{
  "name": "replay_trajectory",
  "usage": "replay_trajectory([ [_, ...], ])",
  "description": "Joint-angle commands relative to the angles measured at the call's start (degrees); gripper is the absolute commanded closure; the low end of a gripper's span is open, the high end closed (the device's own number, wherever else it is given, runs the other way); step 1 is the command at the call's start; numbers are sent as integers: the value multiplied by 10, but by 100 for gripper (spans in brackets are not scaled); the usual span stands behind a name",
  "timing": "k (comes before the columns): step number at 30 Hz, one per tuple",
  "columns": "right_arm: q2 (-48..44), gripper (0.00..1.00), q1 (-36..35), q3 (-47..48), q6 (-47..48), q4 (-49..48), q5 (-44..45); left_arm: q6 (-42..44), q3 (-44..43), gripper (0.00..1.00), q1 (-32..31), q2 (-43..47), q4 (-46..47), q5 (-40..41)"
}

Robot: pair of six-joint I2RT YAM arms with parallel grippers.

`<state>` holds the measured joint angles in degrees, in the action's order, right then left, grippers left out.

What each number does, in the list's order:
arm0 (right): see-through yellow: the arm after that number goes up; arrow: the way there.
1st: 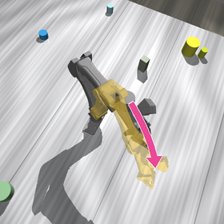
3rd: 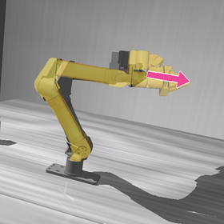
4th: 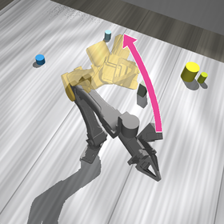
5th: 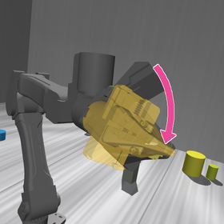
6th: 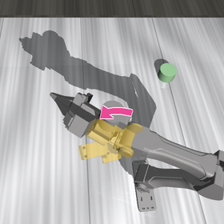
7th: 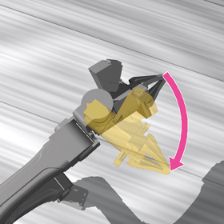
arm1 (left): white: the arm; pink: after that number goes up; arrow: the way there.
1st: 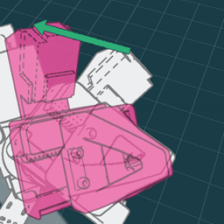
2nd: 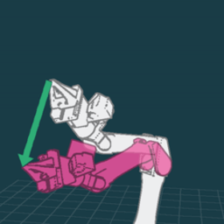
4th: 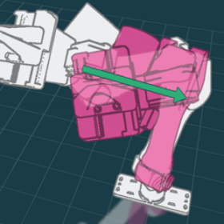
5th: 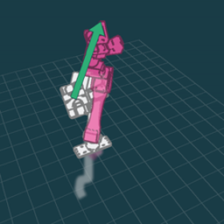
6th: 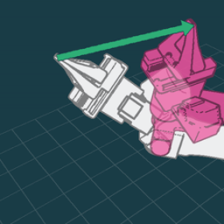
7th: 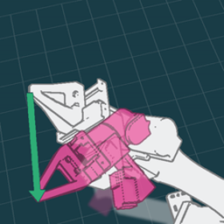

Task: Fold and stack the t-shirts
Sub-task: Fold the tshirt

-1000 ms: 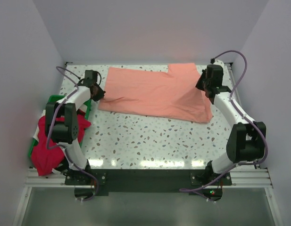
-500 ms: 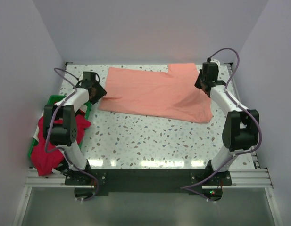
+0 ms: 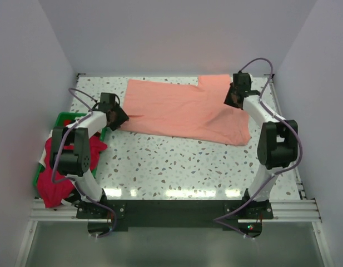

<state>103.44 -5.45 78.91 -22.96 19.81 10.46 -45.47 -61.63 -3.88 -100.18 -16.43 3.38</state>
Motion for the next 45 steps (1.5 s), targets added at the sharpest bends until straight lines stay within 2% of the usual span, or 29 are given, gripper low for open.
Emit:
replay_trajectory([
  [1,64,69,-37,88,17,28,-12,-5,2,43,-4,4,34,-10],
  [6,143,60,-78,191,28,123,46,-2,-1,44,-4,5,32,-11],
  [13,178,47,-106,205,29,157,131,-1,-1,44,-4,4,35,-15],
  [22,177,50,-114,181,37,175,167,-2,0,45,-3,3,37,-19],
  [26,167,60,-114,161,33,168,163,-2,0,45,-4,4,37,-22],
  [27,163,69,-115,158,31,168,162,-1,0,45,-3,5,37,-22],
  [29,159,75,-115,148,27,167,159,-1,0,45,-4,5,37,-23],
  [30,154,84,-115,143,26,166,159,-1,0,45,-4,6,35,-23],
  [33,136,98,-115,107,14,154,160,-1,0,45,-4,6,35,-23],
  [35,110,99,-114,67,5,132,162,-1,1,45,-4,6,35,-23],
  [38,76,97,-114,15,-9,109,155,-1,3,45,-4,6,37,-25],
  [41,55,82,-113,-23,-23,78,145,-1,4,45,-4,3,38,-27],
  [42,49,73,-113,-30,-26,64,138,-1,4,45,-4,3,37,-28],
  [45,23,65,-113,-48,-36,38,121,-1,3,45,-4,4,37,-26],
])
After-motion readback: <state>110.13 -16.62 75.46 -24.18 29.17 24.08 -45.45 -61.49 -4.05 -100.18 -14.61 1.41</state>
